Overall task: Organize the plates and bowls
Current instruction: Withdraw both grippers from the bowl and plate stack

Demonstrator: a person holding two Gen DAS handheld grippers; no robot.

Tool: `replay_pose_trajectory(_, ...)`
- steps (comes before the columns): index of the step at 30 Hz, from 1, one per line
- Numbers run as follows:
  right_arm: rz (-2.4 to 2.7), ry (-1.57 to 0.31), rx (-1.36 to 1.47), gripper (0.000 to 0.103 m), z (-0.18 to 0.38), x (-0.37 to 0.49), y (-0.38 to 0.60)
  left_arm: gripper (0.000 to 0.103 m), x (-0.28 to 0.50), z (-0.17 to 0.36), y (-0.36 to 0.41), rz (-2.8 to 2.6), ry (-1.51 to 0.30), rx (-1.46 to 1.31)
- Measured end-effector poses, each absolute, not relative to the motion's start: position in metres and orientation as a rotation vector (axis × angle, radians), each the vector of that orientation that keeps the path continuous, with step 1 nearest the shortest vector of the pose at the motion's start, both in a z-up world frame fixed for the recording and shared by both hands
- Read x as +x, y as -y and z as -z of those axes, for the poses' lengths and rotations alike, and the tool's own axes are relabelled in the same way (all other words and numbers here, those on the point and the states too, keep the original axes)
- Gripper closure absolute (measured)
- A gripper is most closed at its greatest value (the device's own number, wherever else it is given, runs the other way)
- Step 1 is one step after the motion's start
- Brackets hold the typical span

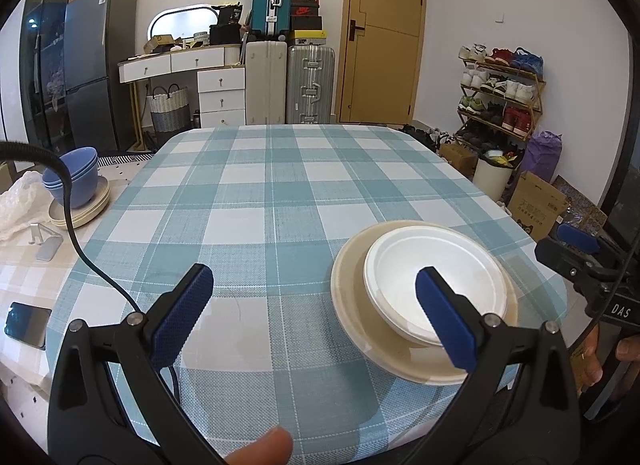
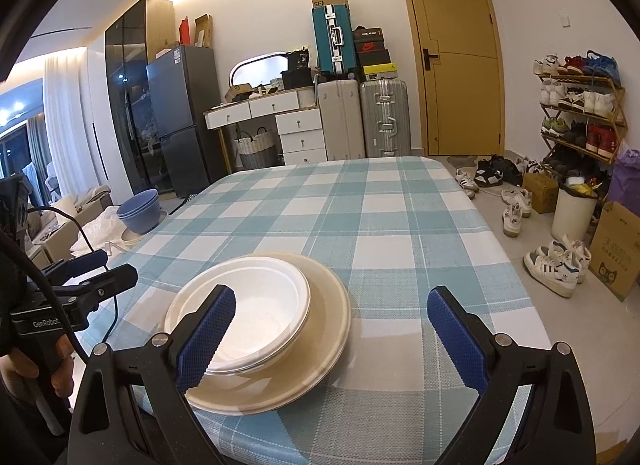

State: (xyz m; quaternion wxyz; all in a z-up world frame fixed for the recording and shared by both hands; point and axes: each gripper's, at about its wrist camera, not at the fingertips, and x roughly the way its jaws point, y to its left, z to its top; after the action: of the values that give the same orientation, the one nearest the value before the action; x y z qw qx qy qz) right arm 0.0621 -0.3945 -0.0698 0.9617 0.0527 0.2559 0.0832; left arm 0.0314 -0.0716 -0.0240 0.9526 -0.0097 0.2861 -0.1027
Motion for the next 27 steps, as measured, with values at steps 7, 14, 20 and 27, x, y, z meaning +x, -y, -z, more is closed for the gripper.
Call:
replay_pose_trajectory(7,-0.151,-0.498,0.076,0.005,0.07,0.059,0.39,0.002,0.031,0.021,0.073,0.209,-0.572,-0.013)
replay_pose_trajectory(14,-0.153,-0.496,0.051,0.004,0.072,0.059,0.385,0.002,0.032,0.019,0.074,0.205,-0.57,-0.007)
replay_pose_trajectory(20,-0.167,-0.493,0.036,0.004,0.071,0.059,0.381,0.002,0.031,0.019,0.075,0.208,-0.565,-0.009)
replay_pose_trajectory(27,-0.165,-0.491,0.036,0.004,0.071,0.059,0.382,0.002,0.029,0.017,0.075,0.209,-0.56,-0.007)
